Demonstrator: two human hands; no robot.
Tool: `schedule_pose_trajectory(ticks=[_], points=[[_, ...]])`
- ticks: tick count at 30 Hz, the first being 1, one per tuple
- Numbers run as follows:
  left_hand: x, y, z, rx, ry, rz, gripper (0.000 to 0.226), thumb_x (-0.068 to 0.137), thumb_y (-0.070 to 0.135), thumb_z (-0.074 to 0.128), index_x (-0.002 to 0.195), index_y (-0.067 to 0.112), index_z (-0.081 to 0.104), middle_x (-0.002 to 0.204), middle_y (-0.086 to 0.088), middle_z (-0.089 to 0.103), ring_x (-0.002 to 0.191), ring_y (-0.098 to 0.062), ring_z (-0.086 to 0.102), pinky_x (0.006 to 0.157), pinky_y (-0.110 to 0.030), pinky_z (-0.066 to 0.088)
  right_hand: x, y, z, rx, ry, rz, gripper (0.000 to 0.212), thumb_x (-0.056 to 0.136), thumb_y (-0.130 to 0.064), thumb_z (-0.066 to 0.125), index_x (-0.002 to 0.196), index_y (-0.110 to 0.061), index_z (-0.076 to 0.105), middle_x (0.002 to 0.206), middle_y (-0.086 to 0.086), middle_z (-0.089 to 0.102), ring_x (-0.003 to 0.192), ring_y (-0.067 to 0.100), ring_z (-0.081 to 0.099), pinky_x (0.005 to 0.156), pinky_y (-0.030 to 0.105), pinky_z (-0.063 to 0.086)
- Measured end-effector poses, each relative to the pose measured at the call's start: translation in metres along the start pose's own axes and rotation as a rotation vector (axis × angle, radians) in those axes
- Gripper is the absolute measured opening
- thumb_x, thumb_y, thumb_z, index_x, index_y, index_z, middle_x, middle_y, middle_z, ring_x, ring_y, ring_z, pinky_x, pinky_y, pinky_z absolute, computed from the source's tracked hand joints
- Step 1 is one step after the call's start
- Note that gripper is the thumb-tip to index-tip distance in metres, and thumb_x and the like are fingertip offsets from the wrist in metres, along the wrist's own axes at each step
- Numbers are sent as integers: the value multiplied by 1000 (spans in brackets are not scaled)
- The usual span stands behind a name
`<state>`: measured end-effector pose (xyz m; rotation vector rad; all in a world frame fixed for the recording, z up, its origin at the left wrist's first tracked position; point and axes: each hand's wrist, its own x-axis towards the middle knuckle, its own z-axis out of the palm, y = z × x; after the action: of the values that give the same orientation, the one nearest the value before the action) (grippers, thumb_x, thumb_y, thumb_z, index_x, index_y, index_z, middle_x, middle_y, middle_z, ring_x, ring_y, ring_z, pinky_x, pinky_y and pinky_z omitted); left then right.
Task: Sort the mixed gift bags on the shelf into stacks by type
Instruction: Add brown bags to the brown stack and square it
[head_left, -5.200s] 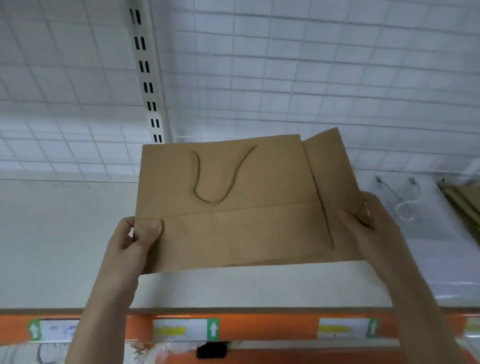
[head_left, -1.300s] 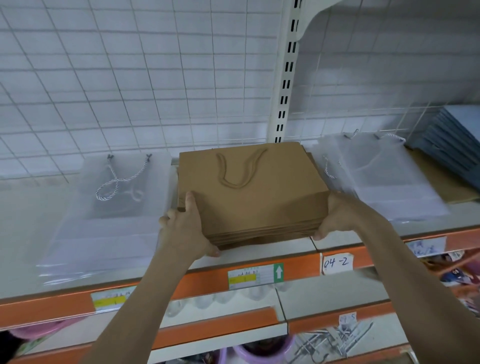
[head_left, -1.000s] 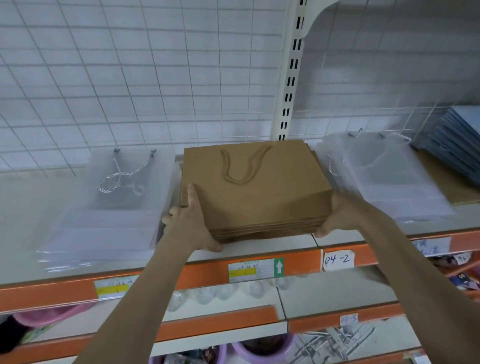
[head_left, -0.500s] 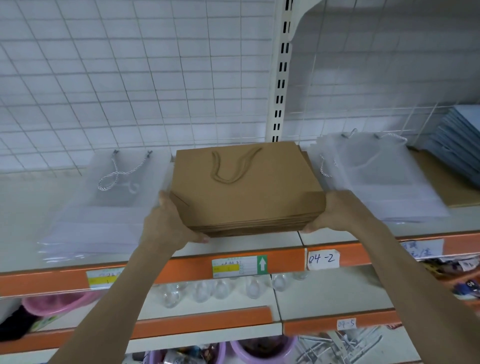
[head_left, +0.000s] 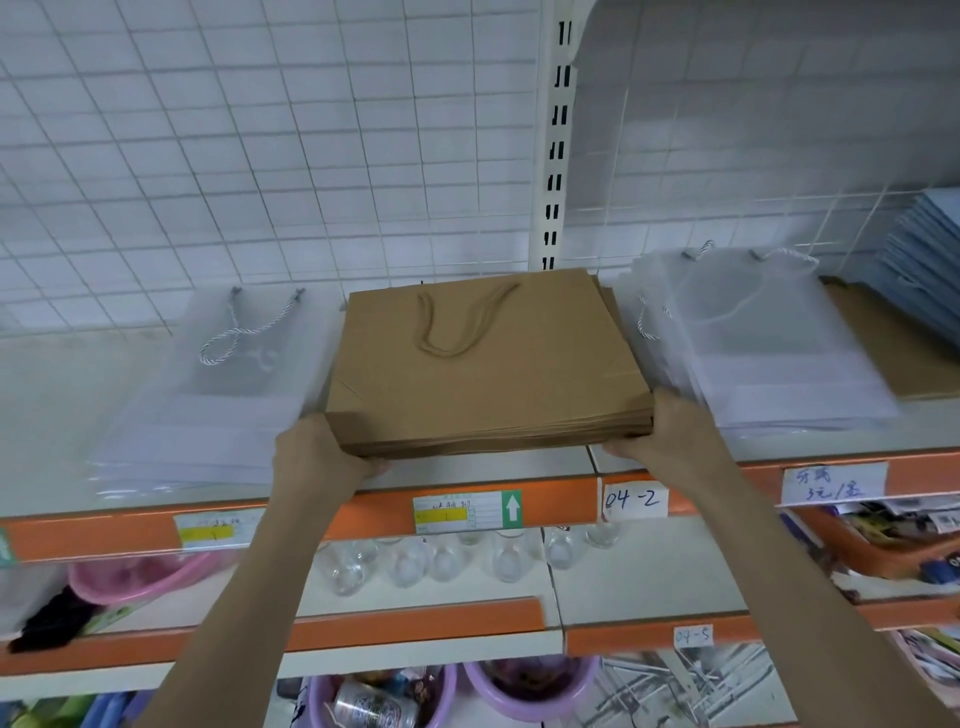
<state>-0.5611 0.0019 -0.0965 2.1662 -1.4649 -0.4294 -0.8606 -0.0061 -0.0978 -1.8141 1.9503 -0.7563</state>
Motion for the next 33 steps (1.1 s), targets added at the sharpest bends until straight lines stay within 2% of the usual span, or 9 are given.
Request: schedule_pose_trajectory(ticks=[6, 11, 13, 16, 19, 22, 24, 27, 33], points=[[4, -5, 0, -30, 46, -34, 46, 61, 28, 86, 88, 0, 61, 88, -20, 64, 95, -35, 59, 67, -28, 35, 11, 4, 4, -9, 32, 1, 42, 64, -20, 84, 96, -1, 65, 94, 12, 68, 76, 18, 53, 53, 18, 32], [-6, -8, 4, -112, 124, -12, 39, 62, 26, 85, 68, 6, 51, 62, -4, 52, 71, -27, 48, 56, -28, 30, 11, 4, -1, -38, 44, -2, 42, 63, -24, 85, 92, 1, 67, 86, 12, 67, 73, 19, 51, 59, 22, 33], [-10, -10, 5, -136, 143, -5, 39, 63, 25, 85, 64, 8, 49, 56, 0, 47, 70, -29, 50, 54, -30, 30, 10, 3, -3, -27, 51, 4, 42, 63, -23, 85, 92, 1, 66, 81, 9, 62, 72, 19, 50, 53, 19, 31], [-7, -12, 0, -104, 80, -3, 40, 63, 29, 84, 69, 6, 51, 60, -1, 49, 73, -29, 52, 58, -29, 34, 10, 4, -3, -27, 33, 8, 44, 64, -22, 84, 96, 1, 66, 87, 12, 65, 74, 20, 51, 55, 19, 33], [1, -10, -11, -21, -43, 26, 44, 63, 30, 84, 88, 2, 61, 81, -11, 61, 90, -32, 59, 67, -29, 39, 10, 1, -3, -9, -33, 9, 43, 64, -21, 83, 99, -3, 67, 95, 12, 69, 79, 21, 56, 68, 24, 38], [9, -4, -21, 57, -119, 14, 58, 62, 32, 85, 102, -2, 60, 93, -12, 57, 101, -30, 56, 71, -27, 38, 11, -5, -13, 24, -120, 32, 35, 64, -19, 83, 95, -8, 69, 90, 7, 68, 83, 20, 60, 63, 23, 41], [14, -2, -25, 77, -146, -7, 51, 60, 33, 86, 88, 1, 59, 81, -11, 61, 84, -26, 60, 61, -26, 38, 11, -8, -20, 47, -171, 66, 29, 66, -17, 82, 89, -11, 66, 80, 1, 62, 70, 12, 54, 52, 13, 37], [22, -2, -24, 57, -153, -25, 42, 57, 32, 87, 69, 5, 57, 62, -10, 67, 52, -13, 54, 50, -24, 41, 16, -7, -25, -27, -157, 109, 37, 65, -25, 84, 86, 0, 66, 72, 4, 59, 62, 12, 51, 48, 17, 35], [27, -2, -20, 47, -128, -37, 43, 62, 37, 84, 71, 3, 59, 64, -12, 67, 58, -20, 58, 60, -29, 48, 22, -10, -21, -83, -118, 141, 44, 62, -33, 84, 76, 4, 65, 78, 17, 67, 69, 24, 57, 52, 24, 39]])
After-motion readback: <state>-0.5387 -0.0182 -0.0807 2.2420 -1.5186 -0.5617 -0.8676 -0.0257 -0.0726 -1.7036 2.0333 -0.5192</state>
